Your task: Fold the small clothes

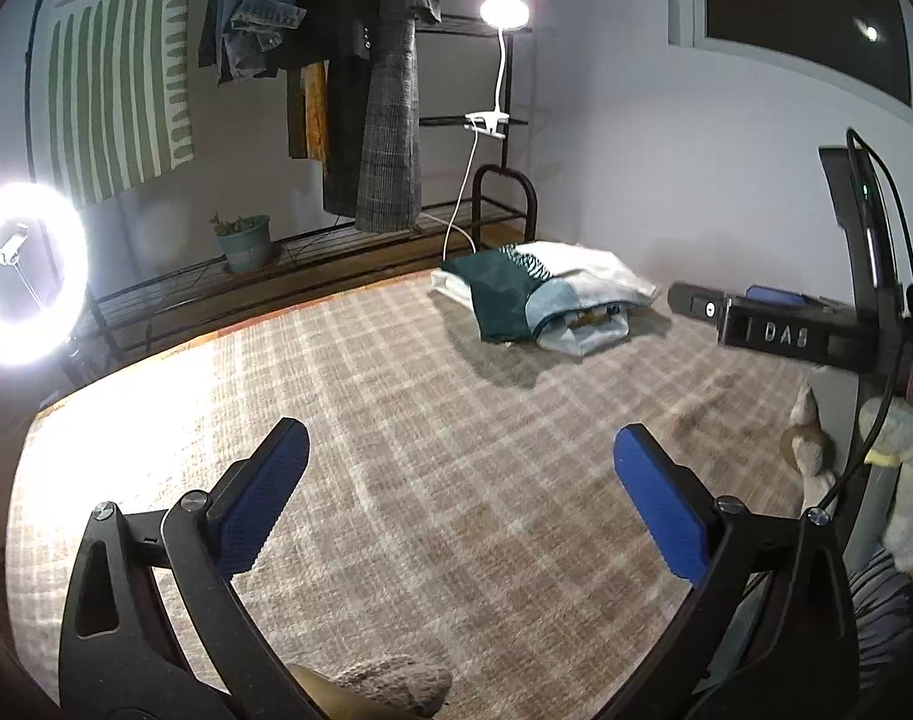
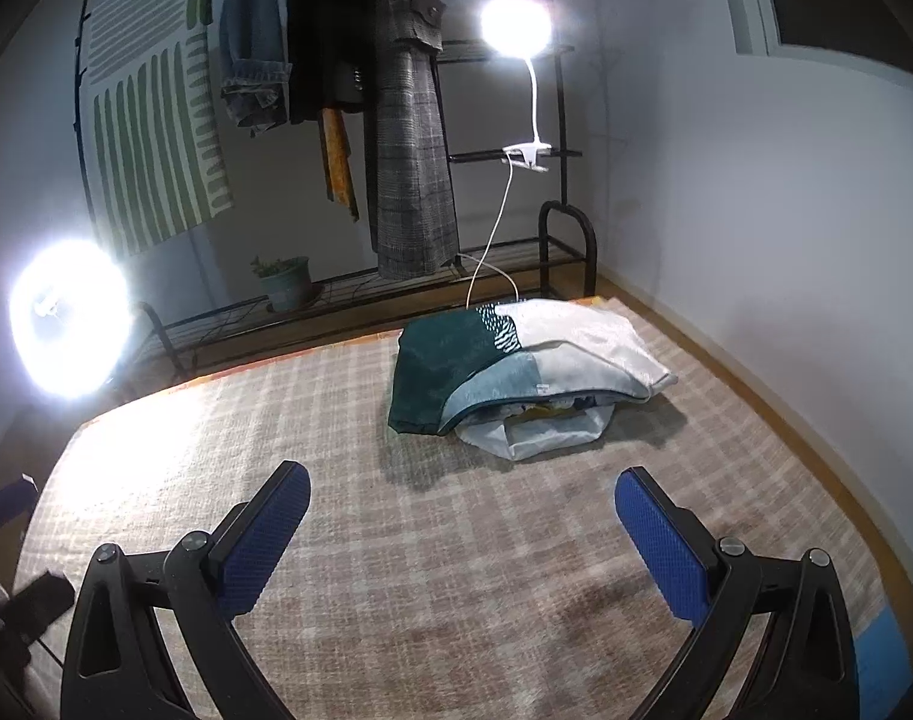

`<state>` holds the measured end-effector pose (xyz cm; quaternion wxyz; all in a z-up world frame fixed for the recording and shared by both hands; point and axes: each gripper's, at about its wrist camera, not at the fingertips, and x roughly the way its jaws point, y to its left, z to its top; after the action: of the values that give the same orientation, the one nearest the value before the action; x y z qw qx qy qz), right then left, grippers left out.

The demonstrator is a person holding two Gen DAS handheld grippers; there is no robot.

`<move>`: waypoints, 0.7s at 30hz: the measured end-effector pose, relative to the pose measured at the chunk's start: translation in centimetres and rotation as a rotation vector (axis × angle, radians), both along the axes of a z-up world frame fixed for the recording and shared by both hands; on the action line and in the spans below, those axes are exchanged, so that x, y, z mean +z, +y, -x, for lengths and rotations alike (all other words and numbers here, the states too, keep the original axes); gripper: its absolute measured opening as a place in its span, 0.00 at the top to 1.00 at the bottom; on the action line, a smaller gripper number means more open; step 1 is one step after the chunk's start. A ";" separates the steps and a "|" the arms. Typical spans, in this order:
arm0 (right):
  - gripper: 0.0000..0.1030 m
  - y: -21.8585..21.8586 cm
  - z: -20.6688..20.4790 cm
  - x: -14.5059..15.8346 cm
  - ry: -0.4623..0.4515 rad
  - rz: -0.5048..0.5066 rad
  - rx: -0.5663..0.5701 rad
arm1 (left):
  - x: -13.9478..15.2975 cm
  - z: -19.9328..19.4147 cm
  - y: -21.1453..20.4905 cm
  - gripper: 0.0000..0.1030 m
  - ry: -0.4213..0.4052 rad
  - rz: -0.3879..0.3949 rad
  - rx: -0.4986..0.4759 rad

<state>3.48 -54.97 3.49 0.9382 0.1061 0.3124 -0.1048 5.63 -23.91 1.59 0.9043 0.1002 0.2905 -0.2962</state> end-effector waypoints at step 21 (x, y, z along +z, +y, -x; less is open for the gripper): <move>0.00 0.2 -0.9 -1.1 0.024 -0.031 -0.009 | 0.0 0.7 0.3 0.00 -0.007 0.012 0.007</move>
<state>4.42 -54.73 2.37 0.9321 0.1207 0.3247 -0.1053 4.93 -23.65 1.61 0.9071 0.0947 0.2857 -0.2943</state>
